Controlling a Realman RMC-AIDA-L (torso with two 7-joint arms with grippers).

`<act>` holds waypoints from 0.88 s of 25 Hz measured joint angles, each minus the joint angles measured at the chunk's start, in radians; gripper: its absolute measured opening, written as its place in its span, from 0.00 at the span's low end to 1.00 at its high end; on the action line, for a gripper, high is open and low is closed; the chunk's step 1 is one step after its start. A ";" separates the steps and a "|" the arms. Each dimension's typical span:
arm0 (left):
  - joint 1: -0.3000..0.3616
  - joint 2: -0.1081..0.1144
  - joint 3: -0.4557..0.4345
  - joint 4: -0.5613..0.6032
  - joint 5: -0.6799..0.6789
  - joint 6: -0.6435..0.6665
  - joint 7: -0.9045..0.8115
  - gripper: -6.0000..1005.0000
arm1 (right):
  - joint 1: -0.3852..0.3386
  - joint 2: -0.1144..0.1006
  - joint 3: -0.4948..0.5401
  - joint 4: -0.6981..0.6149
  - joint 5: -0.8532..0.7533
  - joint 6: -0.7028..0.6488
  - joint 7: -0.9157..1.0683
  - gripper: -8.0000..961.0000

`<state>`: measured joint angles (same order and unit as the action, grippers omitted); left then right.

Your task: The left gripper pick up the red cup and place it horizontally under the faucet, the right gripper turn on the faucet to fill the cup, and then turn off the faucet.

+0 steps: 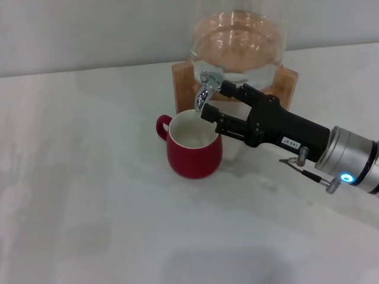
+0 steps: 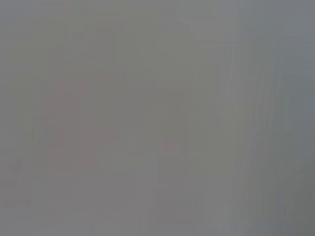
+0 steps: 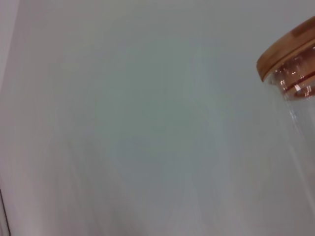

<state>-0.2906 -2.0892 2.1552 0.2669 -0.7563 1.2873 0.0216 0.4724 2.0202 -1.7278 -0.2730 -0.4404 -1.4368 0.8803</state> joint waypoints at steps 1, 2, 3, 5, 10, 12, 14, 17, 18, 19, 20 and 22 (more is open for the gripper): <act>-0.001 0.000 0.000 0.000 0.000 -0.002 -0.002 0.59 | 0.000 0.000 -0.001 0.000 0.000 0.000 0.000 0.87; -0.002 0.001 0.000 0.000 0.000 -0.004 -0.004 0.60 | 0.000 0.001 -0.002 -0.001 0.000 0.000 0.000 0.87; -0.002 0.001 -0.001 0.000 0.000 -0.005 -0.006 0.61 | 0.000 0.001 -0.002 -0.001 0.000 0.000 0.000 0.87; -0.002 0.001 -0.001 0.000 -0.001 -0.006 -0.008 0.66 | 0.001 0.002 -0.002 -0.001 0.000 0.000 0.001 0.87; -0.002 0.002 -0.001 0.000 -0.001 -0.006 -0.008 0.74 | 0.000 0.002 -0.005 -0.011 0.000 0.000 0.002 0.87; -0.002 0.002 -0.001 0.000 -0.001 -0.006 -0.009 0.75 | 0.000 0.002 -0.009 -0.013 0.001 0.000 0.002 0.87; -0.003 0.002 -0.002 0.000 -0.001 -0.006 -0.011 0.75 | 0.000 0.003 -0.015 -0.014 0.002 0.000 0.003 0.87; -0.004 0.003 -0.004 0.000 -0.002 -0.007 -0.019 0.75 | 0.001 0.004 -0.019 -0.014 0.004 0.000 0.003 0.87; -0.004 0.003 -0.005 0.000 -0.002 -0.007 -0.022 0.75 | 0.001 0.004 -0.019 -0.014 0.004 0.000 0.003 0.87; -0.004 0.003 -0.005 0.000 -0.002 -0.007 -0.024 0.75 | 0.001 0.004 -0.019 -0.014 0.004 0.000 0.003 0.87; -0.004 0.003 -0.005 0.000 -0.002 -0.007 -0.026 0.75 | 0.001 0.004 -0.019 -0.014 0.004 0.000 0.003 0.87; -0.004 0.003 -0.005 0.000 -0.002 -0.007 -0.028 0.75 | 0.001 0.005 -0.019 -0.015 0.004 0.000 0.003 0.87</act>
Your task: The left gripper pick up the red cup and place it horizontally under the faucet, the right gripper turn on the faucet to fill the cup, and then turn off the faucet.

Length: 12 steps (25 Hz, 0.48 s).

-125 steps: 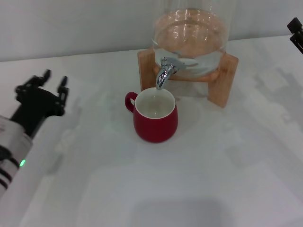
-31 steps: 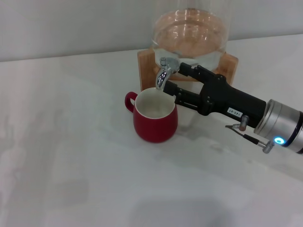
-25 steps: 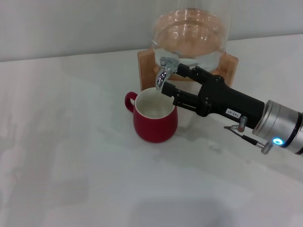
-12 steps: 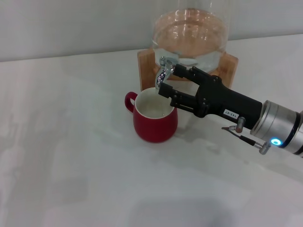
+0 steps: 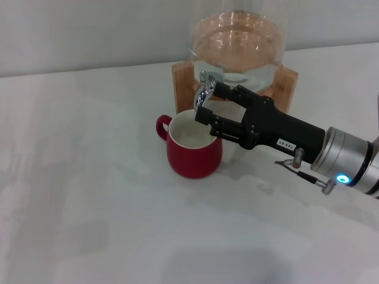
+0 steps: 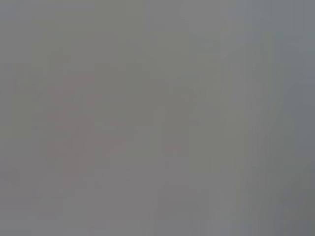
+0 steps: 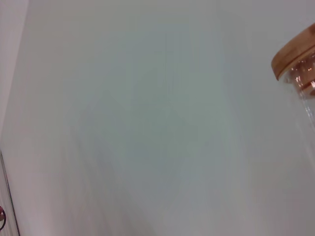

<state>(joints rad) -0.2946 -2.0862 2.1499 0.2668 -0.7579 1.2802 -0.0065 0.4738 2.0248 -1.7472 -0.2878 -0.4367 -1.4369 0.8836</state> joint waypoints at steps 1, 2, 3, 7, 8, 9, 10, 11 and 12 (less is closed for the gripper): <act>0.000 0.000 0.000 0.000 0.000 0.000 0.000 0.75 | 0.000 0.000 0.000 0.000 0.000 0.000 0.000 0.87; 0.000 0.000 -0.001 0.000 0.000 -0.001 0.000 0.75 | -0.001 0.000 0.000 -0.001 0.000 0.000 0.000 0.87; 0.000 0.000 -0.002 0.000 0.000 -0.002 0.001 0.75 | -0.002 0.000 0.001 -0.001 0.002 0.000 0.000 0.87; -0.002 0.000 -0.004 -0.008 -0.003 -0.005 0.002 0.75 | -0.013 -0.003 0.010 -0.001 0.007 0.000 0.000 0.87; -0.002 0.000 -0.004 -0.010 -0.004 -0.005 0.002 0.75 | -0.017 -0.004 0.011 -0.001 0.011 0.000 0.000 0.87; -0.002 0.000 -0.004 -0.011 -0.004 -0.005 0.002 0.75 | -0.020 -0.006 0.012 -0.001 0.014 0.000 0.000 0.87; -0.003 0.000 -0.004 -0.012 -0.004 -0.005 0.001 0.75 | -0.025 -0.007 0.013 -0.001 0.019 0.000 -0.001 0.87; -0.003 0.000 -0.004 -0.013 -0.004 -0.006 0.001 0.75 | -0.029 -0.008 0.014 -0.001 0.024 0.000 -0.004 0.87; -0.003 0.000 -0.004 -0.013 -0.005 -0.007 0.001 0.75 | -0.033 -0.009 0.018 -0.001 0.028 0.000 -0.005 0.87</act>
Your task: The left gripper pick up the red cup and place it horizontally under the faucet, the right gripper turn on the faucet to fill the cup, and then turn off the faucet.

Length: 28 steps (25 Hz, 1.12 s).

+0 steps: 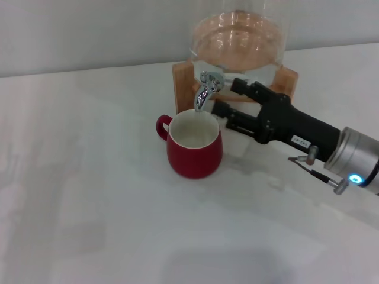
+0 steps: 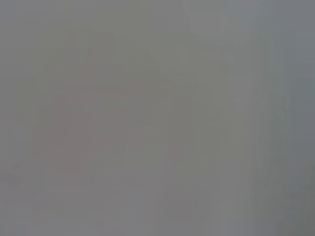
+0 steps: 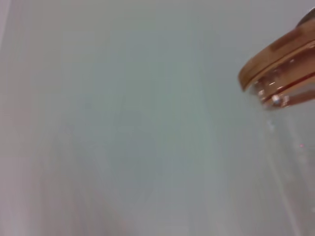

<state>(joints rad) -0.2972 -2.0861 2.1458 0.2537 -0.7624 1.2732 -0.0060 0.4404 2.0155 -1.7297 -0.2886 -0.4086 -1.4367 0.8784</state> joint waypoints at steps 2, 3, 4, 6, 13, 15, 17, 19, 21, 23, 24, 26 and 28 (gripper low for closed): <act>0.000 0.000 0.000 -0.001 0.000 -0.004 -0.001 0.75 | -0.011 -0.003 0.014 0.000 0.003 -0.002 -0.003 0.87; 0.000 0.000 0.000 -0.001 -0.001 -0.007 -0.001 0.75 | -0.018 -0.003 0.021 0.000 0.003 -0.005 -0.003 0.87; 0.000 0.000 0.000 -0.002 -0.002 -0.009 -0.002 0.75 | -0.024 -0.004 0.028 0.000 0.003 -0.009 -0.003 0.87; 0.000 0.000 0.000 -0.002 -0.006 -0.010 -0.001 0.75 | -0.036 -0.006 0.039 0.000 0.003 -0.018 -0.004 0.87; 0.003 -0.002 -0.001 -0.001 -0.009 -0.010 0.001 0.75 | -0.079 -0.008 0.049 0.000 -0.003 -0.083 -0.005 0.87; 0.004 -0.002 -0.001 -0.002 -0.009 -0.010 0.001 0.75 | -0.088 -0.009 0.049 0.005 -0.003 -0.100 -0.006 0.87; 0.006 -0.002 -0.001 -0.006 -0.009 -0.010 0.002 0.75 | -0.094 -0.009 0.048 0.010 -0.003 -0.114 -0.006 0.87; 0.006 -0.002 -0.001 -0.009 -0.009 -0.010 0.001 0.75 | -0.101 -0.009 0.044 0.013 -0.004 -0.130 -0.007 0.87; 0.006 -0.002 -0.001 -0.010 -0.009 -0.010 0.000 0.75 | -0.103 -0.009 0.040 0.013 -0.013 -0.138 -0.006 0.87; 0.004 -0.002 -0.001 -0.011 -0.010 -0.010 0.000 0.75 | -0.104 -0.009 0.039 0.013 -0.029 -0.141 -0.005 0.87; 0.004 -0.002 -0.001 -0.011 -0.010 -0.010 0.001 0.75 | -0.104 -0.009 0.039 0.013 -0.038 -0.141 -0.003 0.87; 0.003 -0.002 -0.001 -0.013 -0.011 -0.011 0.002 0.75 | -0.104 -0.009 0.030 0.011 -0.045 -0.141 -0.003 0.87; 0.003 -0.003 -0.001 -0.013 -0.011 -0.015 0.002 0.75 | -0.102 -0.008 0.012 0.007 -0.049 -0.142 -0.002 0.87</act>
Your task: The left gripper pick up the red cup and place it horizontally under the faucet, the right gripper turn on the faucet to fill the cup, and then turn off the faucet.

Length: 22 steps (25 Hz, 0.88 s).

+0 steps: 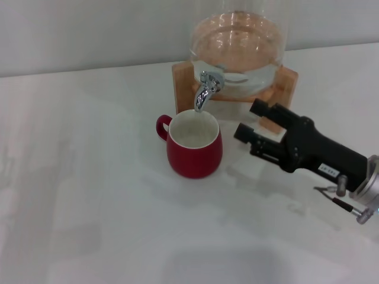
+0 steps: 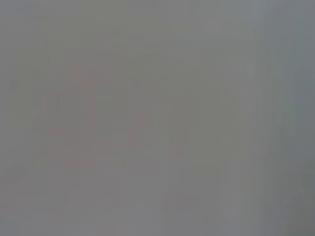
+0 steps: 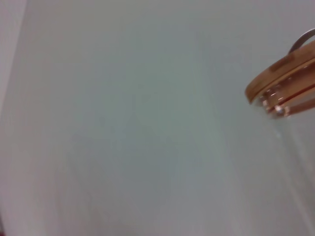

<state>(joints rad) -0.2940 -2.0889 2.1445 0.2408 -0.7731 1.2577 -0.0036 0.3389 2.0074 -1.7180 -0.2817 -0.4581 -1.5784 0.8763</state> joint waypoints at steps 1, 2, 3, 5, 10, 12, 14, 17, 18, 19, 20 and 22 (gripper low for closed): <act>0.001 0.000 0.000 0.000 -0.001 -0.002 0.000 0.75 | 0.001 0.000 -0.006 -0.002 -0.002 0.000 0.001 0.87; 0.001 0.000 0.000 0.000 -0.003 -0.003 0.000 0.75 | 0.004 0.000 -0.011 -0.003 -0.008 0.000 0.002 0.87; 0.002 0.000 0.000 0.000 -0.007 -0.003 0.000 0.75 | 0.006 0.001 -0.017 -0.004 -0.015 0.000 0.003 0.87; 0.003 0.000 0.000 -0.001 -0.014 -0.004 0.000 0.75 | 0.010 0.002 -0.029 -0.009 -0.020 0.000 0.004 0.87; 0.002 0.000 0.000 -0.002 -0.015 -0.004 -0.002 0.75 | 0.021 0.005 -0.065 -0.037 -0.021 0.016 0.014 0.87; 0.002 0.000 0.000 -0.002 -0.015 -0.005 -0.003 0.75 | 0.029 0.006 -0.082 -0.052 -0.018 0.031 0.023 0.87; 0.000 0.000 0.003 -0.002 -0.015 -0.005 -0.004 0.75 | 0.035 0.007 -0.110 -0.077 -0.015 0.060 0.033 0.87; 0.000 0.000 0.005 -0.002 -0.015 -0.005 -0.005 0.75 | 0.042 0.008 -0.150 -0.125 -0.013 0.117 0.047 0.87; 0.000 -0.001 0.006 -0.002 -0.015 -0.005 -0.005 0.75 | 0.045 0.008 -0.155 -0.135 -0.013 0.130 0.050 0.87; 0.000 0.000 0.006 -0.002 -0.015 -0.005 -0.005 0.75 | 0.048 0.008 -0.161 -0.147 -0.013 0.144 0.054 0.87; 0.000 0.000 0.006 -0.002 -0.015 -0.005 -0.005 0.75 | 0.050 0.008 -0.163 -0.151 -0.013 0.151 0.056 0.87; 0.000 0.000 0.007 -0.002 -0.014 -0.005 -0.005 0.75 | 0.059 0.008 -0.167 -0.156 -0.012 0.162 0.059 0.87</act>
<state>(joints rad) -0.2945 -2.0893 2.1516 0.2392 -0.7875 1.2531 -0.0088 0.3976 2.0156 -1.8854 -0.4375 -0.4706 -1.4161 0.9358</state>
